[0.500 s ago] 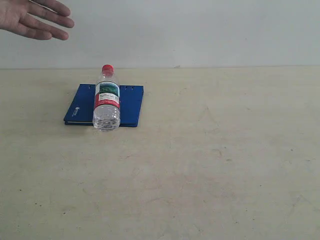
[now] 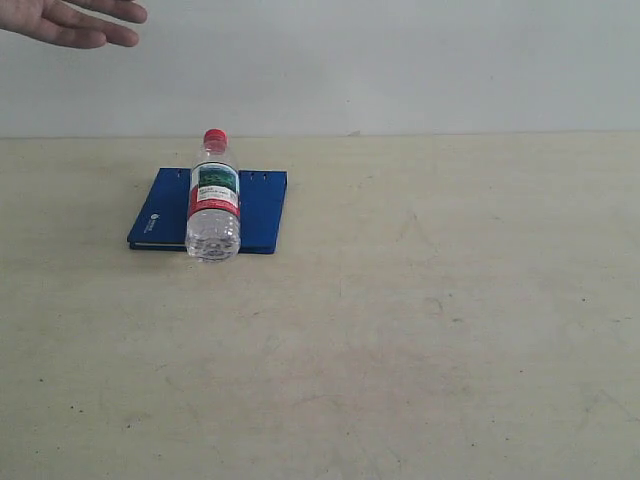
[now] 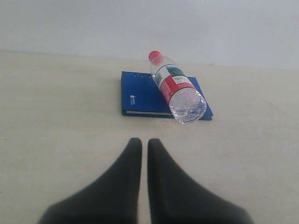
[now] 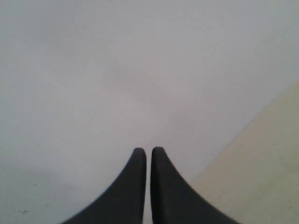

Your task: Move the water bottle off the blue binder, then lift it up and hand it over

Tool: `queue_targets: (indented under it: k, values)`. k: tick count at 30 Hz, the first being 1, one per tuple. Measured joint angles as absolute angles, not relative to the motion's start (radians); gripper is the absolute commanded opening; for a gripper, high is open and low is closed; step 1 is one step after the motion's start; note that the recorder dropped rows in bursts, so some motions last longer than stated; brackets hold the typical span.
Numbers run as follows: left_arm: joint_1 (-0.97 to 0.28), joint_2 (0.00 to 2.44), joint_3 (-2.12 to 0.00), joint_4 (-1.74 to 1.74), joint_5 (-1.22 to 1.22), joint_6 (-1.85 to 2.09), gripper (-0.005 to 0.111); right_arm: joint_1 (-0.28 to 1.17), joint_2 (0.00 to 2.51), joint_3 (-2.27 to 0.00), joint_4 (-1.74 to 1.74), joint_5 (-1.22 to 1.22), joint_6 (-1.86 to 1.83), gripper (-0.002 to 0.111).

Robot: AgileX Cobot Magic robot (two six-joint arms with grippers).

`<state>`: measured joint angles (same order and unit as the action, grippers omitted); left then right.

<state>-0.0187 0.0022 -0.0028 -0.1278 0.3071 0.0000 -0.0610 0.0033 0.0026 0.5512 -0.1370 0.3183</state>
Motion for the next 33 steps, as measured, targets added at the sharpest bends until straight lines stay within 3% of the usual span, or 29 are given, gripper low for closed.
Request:
queue_targets:
  k: [4,6,12,14,18,21,27,33]
  values:
    - [-0.019,0.002,-0.003,-0.128,0.307,0.000,0.004,-0.061,0.003,0.003,0.573,-0.059,0.396,0.000]
    - [-0.019,0.002,-0.003,-0.128,0.307,0.000,0.004,-0.061,0.003,0.003,0.586,0.092,0.406,0.004]
    - [-0.019,0.002,-0.003,-0.128,0.307,0.000,0.004,-0.061,0.003,-0.028,0.943,0.549,0.161,0.033]
    - [-0.019,0.002,-0.003,-0.128,0.307,0.000,0.004,-0.059,0.003,-0.077,1.157,0.516,-0.110,0.033]
    - [-0.019,0.002,-0.003,-0.128,0.307,0.000,0.004,-0.059,0.074,-0.257,1.508,0.188,-0.597,0.027]
    - [-0.019,0.002,-0.003,-0.128,0.307,0.000,0.004,-0.059,0.289,-0.400,1.599,0.175,-0.830,0.025]
    - [-0.019,0.002,-0.003,-0.128,0.307,0.000,0.004,-0.059,0.944,-0.645,1.633,0.819,-0.960,0.036]
    - [-0.019,0.002,-0.003,-0.128,0.307,0.000,0.004,-0.017,1.465,-0.927,1.626,1.064,-0.994,0.047]
